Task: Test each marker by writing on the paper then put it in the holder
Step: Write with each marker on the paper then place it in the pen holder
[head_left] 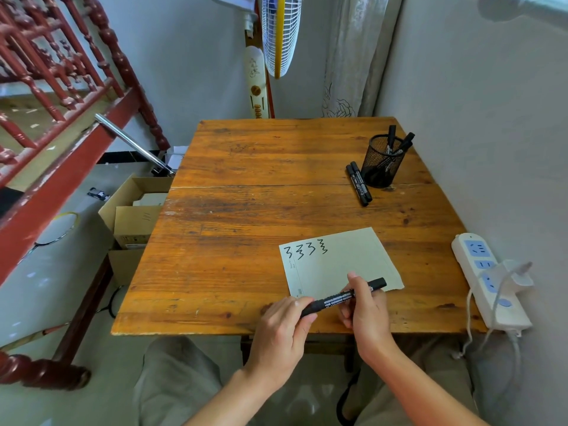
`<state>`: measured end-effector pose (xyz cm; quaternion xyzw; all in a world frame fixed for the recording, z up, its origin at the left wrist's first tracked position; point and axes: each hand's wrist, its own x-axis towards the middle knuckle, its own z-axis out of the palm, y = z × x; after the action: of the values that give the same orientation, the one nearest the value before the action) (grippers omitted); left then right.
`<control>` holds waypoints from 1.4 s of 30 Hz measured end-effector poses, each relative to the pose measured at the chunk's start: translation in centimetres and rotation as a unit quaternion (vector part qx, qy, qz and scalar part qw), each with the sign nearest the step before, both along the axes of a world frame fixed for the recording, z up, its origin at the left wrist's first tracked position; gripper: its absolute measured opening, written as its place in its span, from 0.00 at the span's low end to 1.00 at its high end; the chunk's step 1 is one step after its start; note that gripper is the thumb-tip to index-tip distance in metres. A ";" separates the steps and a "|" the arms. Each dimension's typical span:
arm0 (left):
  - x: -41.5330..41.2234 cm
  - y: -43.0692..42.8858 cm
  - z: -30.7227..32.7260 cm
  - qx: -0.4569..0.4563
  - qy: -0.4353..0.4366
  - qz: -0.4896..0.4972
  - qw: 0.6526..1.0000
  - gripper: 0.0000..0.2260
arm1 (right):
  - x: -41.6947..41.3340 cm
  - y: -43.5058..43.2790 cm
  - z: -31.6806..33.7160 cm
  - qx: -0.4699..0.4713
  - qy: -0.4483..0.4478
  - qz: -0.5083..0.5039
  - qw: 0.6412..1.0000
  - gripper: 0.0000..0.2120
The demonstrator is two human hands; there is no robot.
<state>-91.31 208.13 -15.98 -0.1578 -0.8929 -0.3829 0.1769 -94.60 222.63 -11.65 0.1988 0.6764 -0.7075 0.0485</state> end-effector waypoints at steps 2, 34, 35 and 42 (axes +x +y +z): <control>0.1 0.3 0.1 0.018 -0.004 -0.021 1.000 0.09 | 0.1 -0.2 0.3 -0.026 -0.009 -0.030 0.999 0.13; -4.8 -1.5 0.0 -0.333 -0.145 0.107 0.925 0.27 | -11.0 7.1 5.3 0.055 0.164 -0.077 0.982 0.11; -4.9 -1.4 -0.1 -0.336 -0.147 0.104 0.924 0.27 | -12.3 7.3 5.8 0.065 0.177 -0.081 0.979 0.10; -5.1 -1.4 0.0 -0.327 -0.151 0.096 0.928 0.25 | -22.5 9.0 8.1 0.035 0.189 -0.234 0.953 0.07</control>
<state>-96.41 206.76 -16.03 -0.0607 -0.9956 -0.0705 0.0141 -117.08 231.59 -3.54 0.2156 0.6318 -0.6999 -0.2541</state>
